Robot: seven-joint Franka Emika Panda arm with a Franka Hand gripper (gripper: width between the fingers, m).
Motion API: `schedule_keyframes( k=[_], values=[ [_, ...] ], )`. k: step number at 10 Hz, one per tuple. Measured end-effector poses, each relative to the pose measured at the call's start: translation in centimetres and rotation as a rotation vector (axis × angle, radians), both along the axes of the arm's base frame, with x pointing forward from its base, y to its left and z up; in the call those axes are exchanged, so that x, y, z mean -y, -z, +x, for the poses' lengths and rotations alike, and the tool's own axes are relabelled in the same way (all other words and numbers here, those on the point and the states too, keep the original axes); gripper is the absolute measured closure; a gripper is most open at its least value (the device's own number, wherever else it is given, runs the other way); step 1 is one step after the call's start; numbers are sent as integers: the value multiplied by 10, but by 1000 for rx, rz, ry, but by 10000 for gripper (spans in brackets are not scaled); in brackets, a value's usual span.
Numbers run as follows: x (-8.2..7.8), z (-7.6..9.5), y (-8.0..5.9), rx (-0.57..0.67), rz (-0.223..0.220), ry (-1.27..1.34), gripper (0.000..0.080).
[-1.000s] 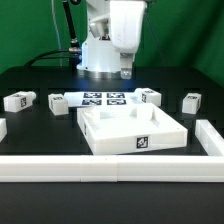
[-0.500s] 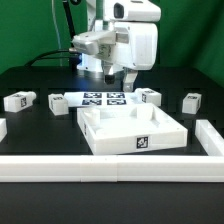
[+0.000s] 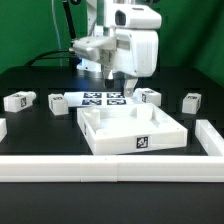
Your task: Assemble square table
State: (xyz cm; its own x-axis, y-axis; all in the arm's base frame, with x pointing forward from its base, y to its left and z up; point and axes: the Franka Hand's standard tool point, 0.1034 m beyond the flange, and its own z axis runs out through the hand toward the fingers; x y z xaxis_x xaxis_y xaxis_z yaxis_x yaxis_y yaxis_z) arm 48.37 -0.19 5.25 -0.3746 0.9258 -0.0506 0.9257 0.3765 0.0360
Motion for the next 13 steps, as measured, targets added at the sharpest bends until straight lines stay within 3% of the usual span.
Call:
schedule_keyframes(
  k=[2,3,5,6,8,9,10,11,13],
  values=[
    [4,-13,26,-50,7,68,150],
    [5,-15,32,-59,9,74,150],
    [12,-18,39,-62,14,89,150],
    [13,-12,39,1,31,97,150],
    [14,-15,40,-3,32,102,150],
    [14,-15,40,-3,32,103,273],
    [15,-15,40,-3,32,104,451],
    [15,-15,40,-3,32,104,451],
    [15,-15,41,-5,32,106,742]
  ],
)
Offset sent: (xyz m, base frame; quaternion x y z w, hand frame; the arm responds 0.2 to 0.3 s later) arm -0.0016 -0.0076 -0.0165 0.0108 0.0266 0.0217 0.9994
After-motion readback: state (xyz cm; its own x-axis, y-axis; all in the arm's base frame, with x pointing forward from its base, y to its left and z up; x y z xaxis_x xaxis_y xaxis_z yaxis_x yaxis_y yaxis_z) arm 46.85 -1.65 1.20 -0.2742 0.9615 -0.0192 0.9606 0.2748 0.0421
